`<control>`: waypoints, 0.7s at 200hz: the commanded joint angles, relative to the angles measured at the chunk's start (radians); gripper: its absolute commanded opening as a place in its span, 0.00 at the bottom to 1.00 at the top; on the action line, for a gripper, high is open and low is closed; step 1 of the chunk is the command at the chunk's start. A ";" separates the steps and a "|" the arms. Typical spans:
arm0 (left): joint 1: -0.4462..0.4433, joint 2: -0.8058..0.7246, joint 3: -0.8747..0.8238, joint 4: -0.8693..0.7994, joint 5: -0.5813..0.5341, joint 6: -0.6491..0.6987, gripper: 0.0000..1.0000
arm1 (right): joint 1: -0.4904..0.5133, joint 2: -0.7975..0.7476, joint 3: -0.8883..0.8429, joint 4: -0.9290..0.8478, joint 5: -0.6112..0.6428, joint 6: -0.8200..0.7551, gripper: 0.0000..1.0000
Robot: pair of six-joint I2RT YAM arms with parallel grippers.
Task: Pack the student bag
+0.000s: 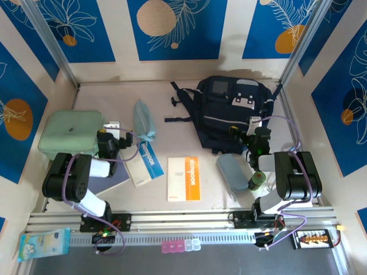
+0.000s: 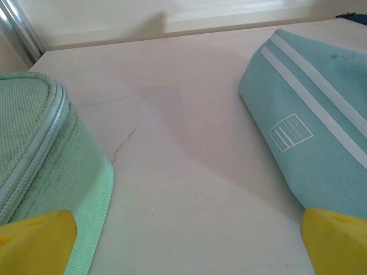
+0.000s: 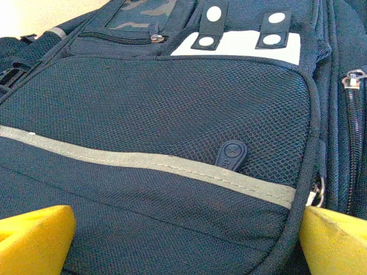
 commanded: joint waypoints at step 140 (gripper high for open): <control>0.001 0.005 0.015 -0.001 0.030 0.011 1.00 | 0.001 -0.003 0.024 -0.007 -0.050 -0.012 0.99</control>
